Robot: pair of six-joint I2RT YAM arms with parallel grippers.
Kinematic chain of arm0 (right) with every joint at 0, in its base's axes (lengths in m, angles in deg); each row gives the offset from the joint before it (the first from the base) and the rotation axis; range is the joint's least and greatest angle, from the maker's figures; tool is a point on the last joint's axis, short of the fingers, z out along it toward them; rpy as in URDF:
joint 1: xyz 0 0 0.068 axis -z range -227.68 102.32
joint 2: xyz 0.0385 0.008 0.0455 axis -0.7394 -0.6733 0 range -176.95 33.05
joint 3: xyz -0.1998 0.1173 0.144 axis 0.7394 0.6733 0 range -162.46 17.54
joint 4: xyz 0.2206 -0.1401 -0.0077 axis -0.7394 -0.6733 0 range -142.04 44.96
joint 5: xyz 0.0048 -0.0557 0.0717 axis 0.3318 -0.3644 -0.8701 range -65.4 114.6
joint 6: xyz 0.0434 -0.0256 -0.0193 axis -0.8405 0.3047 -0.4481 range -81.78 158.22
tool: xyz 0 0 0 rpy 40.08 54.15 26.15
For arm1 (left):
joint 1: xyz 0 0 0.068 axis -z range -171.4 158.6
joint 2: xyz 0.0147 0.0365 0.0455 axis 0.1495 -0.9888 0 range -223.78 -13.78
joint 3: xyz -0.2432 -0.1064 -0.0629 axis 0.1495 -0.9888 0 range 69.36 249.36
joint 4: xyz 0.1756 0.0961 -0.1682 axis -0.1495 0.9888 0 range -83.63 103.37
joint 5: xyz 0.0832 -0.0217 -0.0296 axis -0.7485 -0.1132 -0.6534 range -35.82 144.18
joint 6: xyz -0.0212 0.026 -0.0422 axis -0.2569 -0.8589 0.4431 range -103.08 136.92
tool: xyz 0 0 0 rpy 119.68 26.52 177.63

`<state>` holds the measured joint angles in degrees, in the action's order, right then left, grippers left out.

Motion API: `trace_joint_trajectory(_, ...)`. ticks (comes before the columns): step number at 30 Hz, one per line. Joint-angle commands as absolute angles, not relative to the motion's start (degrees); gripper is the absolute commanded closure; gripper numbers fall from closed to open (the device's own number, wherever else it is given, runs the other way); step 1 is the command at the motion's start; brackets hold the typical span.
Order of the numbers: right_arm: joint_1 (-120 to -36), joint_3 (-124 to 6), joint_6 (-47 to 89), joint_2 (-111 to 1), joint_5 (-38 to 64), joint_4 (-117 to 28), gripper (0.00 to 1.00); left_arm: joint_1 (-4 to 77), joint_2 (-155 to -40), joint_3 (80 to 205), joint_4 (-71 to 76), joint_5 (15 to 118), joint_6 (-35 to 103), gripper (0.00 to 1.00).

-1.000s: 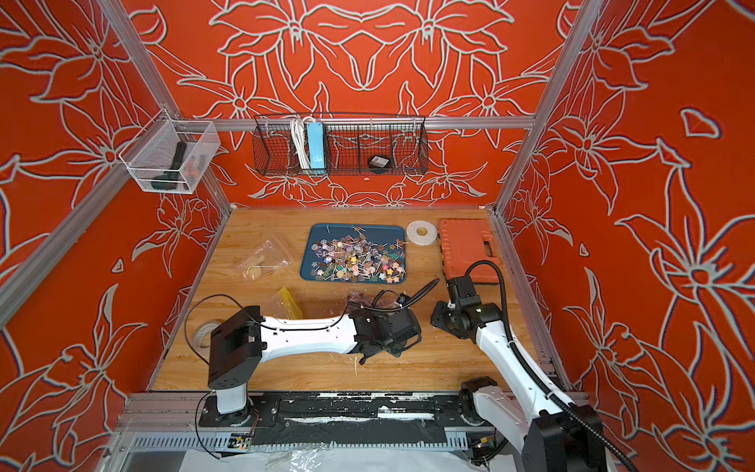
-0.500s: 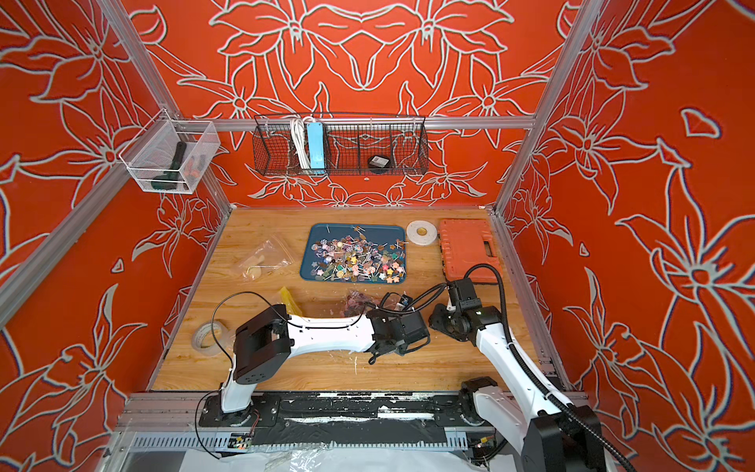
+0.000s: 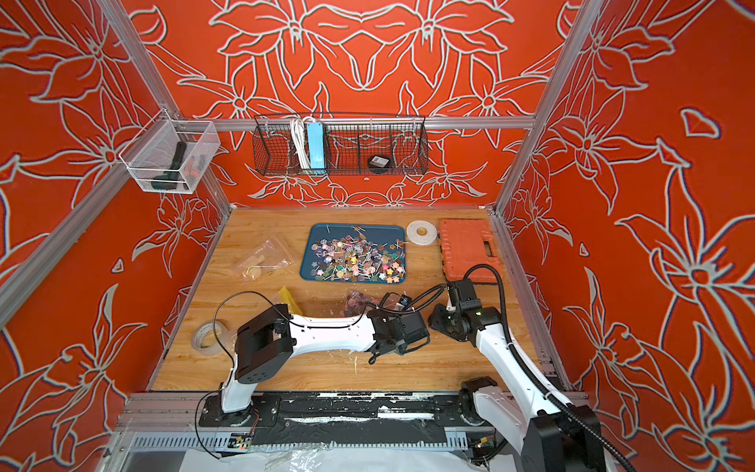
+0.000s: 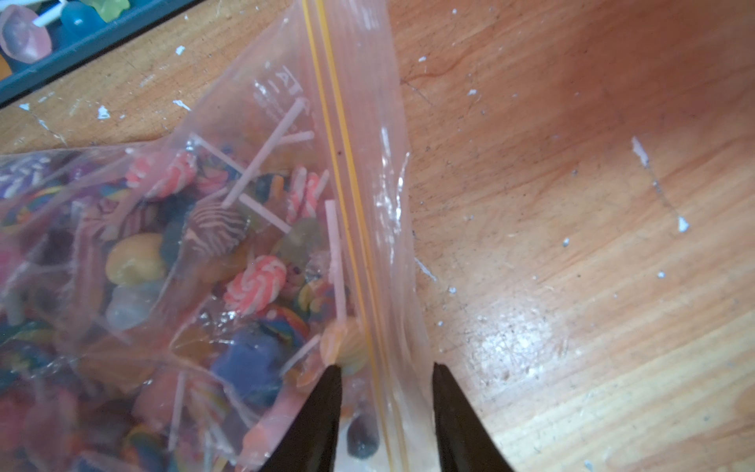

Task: Pour candies out of the ziploc bag
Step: Open the ziploc bag at the center of the board.

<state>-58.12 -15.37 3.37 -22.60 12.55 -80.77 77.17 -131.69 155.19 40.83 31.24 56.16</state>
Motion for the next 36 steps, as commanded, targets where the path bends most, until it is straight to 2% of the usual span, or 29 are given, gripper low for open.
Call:
trace_joint_trajectory(1,-57.7,-14.4,4.0,-22.4,11.9,-80.7,0.52,76.7,-130.9,156.4,42.1,29.8,56.7,0.61)
trace_joint_trajectory(36,-57.6,-14.4,3.4,-23.0,12.2,-80.1,0.53,74.5,-127.2,153.7,38.7,33.2,55.3,0.62)
